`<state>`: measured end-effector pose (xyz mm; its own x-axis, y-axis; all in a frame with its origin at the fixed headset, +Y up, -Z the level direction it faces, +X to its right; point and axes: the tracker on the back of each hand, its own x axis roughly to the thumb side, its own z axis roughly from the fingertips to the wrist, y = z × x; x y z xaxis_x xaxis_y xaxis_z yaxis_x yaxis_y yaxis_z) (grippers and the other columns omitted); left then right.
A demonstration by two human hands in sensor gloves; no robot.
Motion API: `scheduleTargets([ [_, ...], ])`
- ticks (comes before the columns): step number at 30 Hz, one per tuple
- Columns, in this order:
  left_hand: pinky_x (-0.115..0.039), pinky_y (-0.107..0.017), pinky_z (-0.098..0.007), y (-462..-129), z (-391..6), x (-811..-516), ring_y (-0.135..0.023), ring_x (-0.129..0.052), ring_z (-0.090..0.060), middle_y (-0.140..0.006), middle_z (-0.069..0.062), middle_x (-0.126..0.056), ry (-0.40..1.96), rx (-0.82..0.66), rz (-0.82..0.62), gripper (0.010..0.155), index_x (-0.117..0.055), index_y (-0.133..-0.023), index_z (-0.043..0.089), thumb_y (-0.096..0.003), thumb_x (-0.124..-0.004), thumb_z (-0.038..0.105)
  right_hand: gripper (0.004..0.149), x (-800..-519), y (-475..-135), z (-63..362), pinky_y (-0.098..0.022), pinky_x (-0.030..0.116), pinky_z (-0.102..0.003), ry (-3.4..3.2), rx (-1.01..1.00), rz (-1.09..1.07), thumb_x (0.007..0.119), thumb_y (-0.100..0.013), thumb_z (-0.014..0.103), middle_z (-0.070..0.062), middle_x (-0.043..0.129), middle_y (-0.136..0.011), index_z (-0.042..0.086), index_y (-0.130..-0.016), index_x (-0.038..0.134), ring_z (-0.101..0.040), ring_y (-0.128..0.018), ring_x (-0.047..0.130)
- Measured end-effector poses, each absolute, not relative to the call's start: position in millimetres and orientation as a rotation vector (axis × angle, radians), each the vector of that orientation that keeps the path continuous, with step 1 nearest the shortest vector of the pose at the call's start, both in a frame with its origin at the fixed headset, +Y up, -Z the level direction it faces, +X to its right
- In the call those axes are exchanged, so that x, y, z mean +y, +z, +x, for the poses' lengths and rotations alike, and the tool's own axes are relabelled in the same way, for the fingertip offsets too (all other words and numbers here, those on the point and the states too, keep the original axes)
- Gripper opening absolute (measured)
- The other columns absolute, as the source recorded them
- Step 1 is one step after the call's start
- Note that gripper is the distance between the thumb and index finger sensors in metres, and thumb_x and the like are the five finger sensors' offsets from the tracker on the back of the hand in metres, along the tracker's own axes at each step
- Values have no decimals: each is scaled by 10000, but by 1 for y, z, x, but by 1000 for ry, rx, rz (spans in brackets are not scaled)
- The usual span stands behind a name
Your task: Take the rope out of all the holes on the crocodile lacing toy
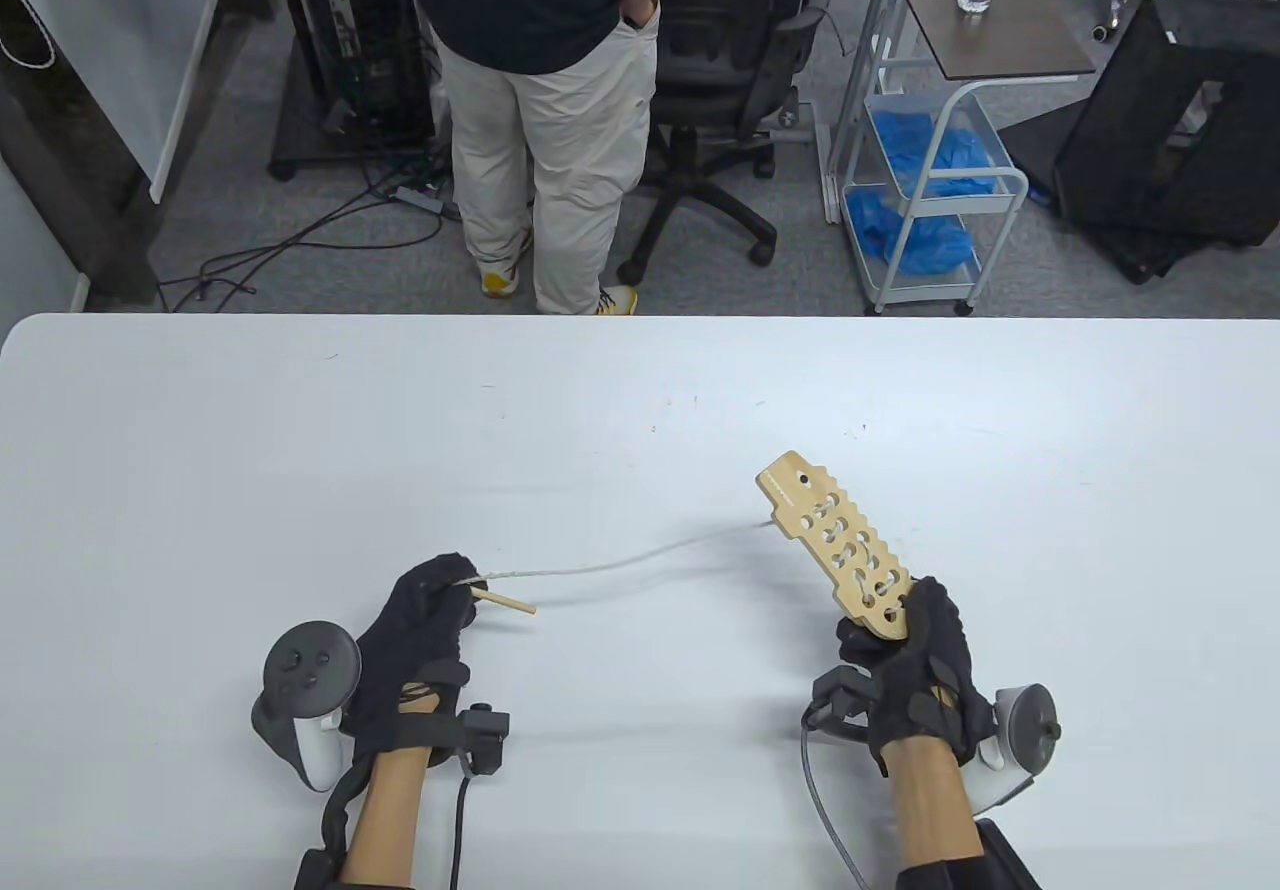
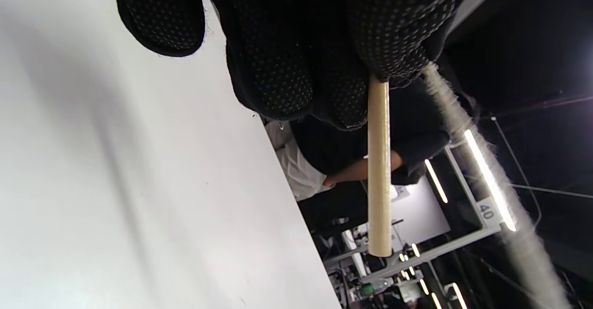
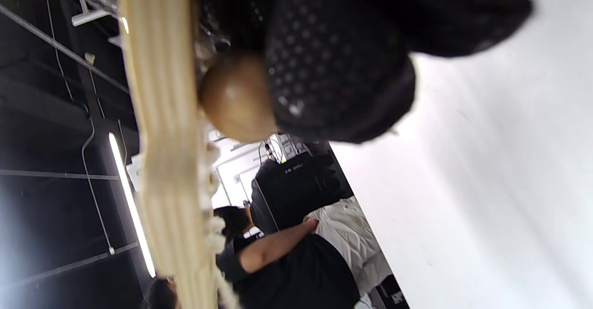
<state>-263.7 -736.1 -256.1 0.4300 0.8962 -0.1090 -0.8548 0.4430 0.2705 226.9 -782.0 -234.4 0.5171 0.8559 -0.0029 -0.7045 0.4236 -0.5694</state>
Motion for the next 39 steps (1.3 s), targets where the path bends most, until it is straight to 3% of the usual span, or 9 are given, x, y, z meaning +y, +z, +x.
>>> scheduleTargets([
  [4, -783, -625, -537, -256, -259, -737, -592, -1029, -133, -694, 84, -1074, 1105, 253, 176, 410, -858, -871, 392, -462, -840, 414, 436, -782, -235, 223, -249, 851, -458, 980, -295, -531, 718, -483, 422, -119, 952, -600, 101, -779, 722, -298, -281, 1014],
  [10, -779, -618, -532, -257, -233, -738, -523, -1003, -125, -639, 82, -1051, 1158, 122, 86, 414, -854, -868, 365, -460, -840, 428, 438, -775, -238, 196, -229, 848, -465, 1000, -219, -385, 733, -477, 414, -134, 961, -580, 88, -769, 738, -304, -257, 1013],
  [18, -746, -650, -558, -254, -192, -743, -653, -985, -143, -786, 73, -1021, 1344, -77, -82, 415, -827, -896, 380, -481, -822, 389, 436, -762, -241, 161, -204, 852, -462, 1188, -134, -148, 748, -468, 414, -134, 978, -553, 85, -752, 765, -301, -227, 1017],
  [27, -732, -661, -560, -253, -186, -752, -683, -972, -140, -831, 74, -998, 1524, -71, -186, 430, -792, -932, 363, -502, -794, 352, 436, -760, -243, 147, -196, 852, -462, 1239, -81, -27, 755, -465, 416, -134, 984, -545, 85, -747, 776, -300, -217, 1018],
  [39, -713, -674, -573, -258, -181, -758, -696, -961, -153, -846, 66, -988, 1633, -173, -320, 434, -772, -952, 353, -519, -745, 327, 437, -760, -243, 142, -196, 853, -462, 1227, -58, 0, 755, -465, 418, -134, 986, -543, 86, -748, 778, -298, -218, 1018],
])
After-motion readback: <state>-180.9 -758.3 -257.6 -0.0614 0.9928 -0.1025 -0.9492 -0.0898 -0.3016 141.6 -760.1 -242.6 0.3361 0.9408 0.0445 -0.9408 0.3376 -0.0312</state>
